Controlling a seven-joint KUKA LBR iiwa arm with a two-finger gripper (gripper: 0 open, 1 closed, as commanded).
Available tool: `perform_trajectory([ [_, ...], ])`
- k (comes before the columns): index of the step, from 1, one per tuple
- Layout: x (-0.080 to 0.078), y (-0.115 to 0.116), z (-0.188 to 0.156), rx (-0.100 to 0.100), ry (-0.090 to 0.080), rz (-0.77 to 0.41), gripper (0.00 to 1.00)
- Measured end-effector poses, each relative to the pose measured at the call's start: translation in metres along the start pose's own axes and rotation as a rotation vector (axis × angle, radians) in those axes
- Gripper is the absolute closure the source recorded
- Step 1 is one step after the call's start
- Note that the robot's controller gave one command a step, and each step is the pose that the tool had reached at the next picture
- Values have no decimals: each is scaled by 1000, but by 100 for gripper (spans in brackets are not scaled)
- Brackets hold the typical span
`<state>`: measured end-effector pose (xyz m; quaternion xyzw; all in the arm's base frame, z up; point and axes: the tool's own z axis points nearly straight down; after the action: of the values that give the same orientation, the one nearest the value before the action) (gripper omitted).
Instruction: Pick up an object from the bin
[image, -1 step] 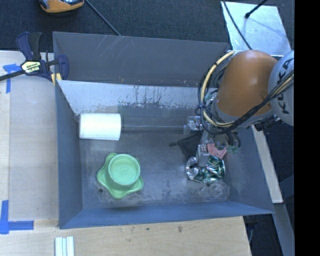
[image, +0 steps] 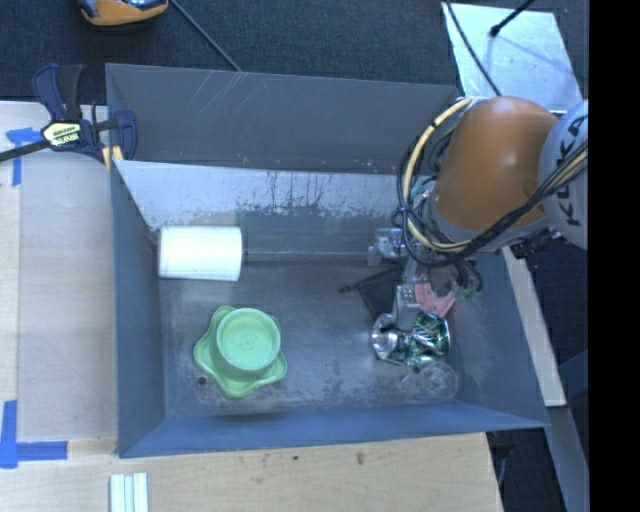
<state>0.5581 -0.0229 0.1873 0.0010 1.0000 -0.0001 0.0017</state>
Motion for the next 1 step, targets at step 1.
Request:
perform_trajectory([
  [1,24,-43,29,0,0,-97,0],
])
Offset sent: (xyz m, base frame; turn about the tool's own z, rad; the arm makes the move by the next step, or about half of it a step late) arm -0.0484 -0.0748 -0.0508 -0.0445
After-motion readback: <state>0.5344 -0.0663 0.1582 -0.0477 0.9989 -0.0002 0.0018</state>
